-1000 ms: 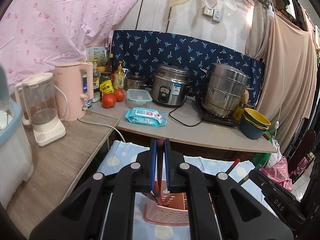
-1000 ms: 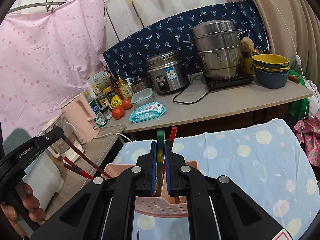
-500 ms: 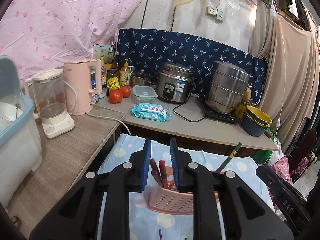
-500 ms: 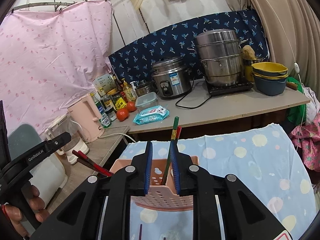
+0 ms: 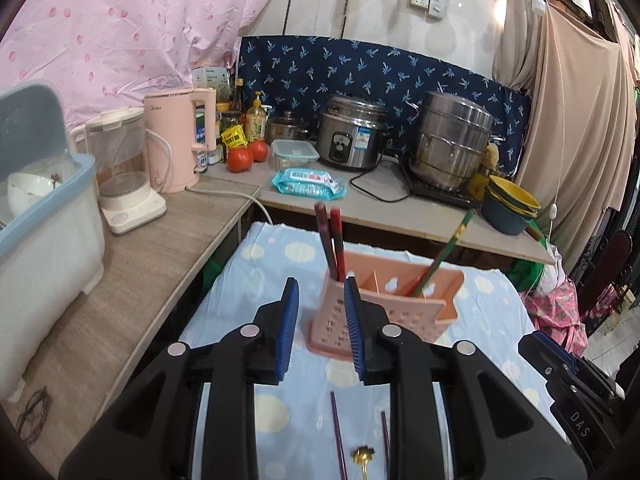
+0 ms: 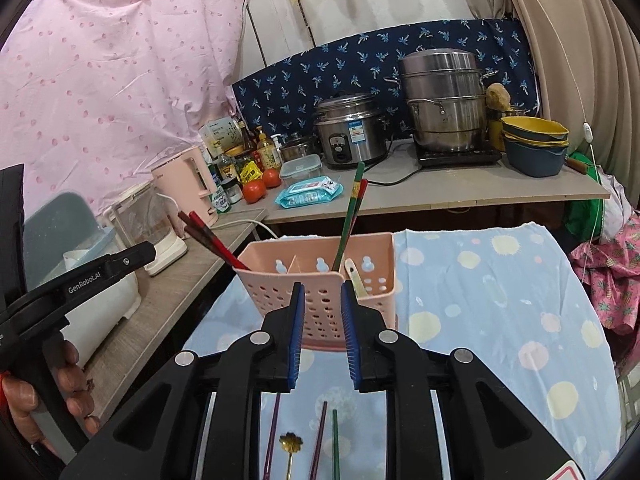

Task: Organize utensils
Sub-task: 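Move both open tools back down to the remaining utensils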

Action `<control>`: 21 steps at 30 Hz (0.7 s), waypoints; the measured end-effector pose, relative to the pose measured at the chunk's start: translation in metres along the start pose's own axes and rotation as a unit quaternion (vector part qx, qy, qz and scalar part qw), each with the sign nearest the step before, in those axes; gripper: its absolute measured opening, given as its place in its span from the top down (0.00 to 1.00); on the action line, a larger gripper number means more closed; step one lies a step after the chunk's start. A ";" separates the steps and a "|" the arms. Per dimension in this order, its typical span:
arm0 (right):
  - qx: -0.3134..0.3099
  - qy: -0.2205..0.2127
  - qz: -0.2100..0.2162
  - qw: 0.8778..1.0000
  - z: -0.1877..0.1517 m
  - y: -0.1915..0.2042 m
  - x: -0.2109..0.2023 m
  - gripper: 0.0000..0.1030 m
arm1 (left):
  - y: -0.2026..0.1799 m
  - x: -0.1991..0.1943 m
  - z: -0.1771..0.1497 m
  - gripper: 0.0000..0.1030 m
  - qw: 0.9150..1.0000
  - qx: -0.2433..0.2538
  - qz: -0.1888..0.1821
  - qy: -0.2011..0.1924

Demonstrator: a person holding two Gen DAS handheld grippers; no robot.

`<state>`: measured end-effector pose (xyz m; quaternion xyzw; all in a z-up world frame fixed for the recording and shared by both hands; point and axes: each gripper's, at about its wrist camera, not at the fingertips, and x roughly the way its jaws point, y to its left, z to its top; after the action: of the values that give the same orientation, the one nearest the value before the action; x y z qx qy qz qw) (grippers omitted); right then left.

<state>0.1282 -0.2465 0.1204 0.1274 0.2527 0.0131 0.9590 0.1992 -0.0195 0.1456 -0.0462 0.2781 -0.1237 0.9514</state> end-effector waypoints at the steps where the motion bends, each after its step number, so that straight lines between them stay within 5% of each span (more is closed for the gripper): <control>1: -0.003 0.004 -0.003 1.000 -0.006 -0.001 -0.004 0.81 | 0.000 -0.003 -0.006 0.78 1.000 0.000 -0.001 0.004; 21: -0.010 0.134 -0.034 0.990 -0.146 -0.019 -0.035 0.81 | -0.002 -0.012 -0.138 0.78 0.992 0.008 -0.012 0.126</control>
<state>0.0259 -0.2332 0.0093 0.1065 0.3833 -0.0005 0.9175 0.1140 -0.0210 0.0357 -0.0257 0.3941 -0.1424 0.9076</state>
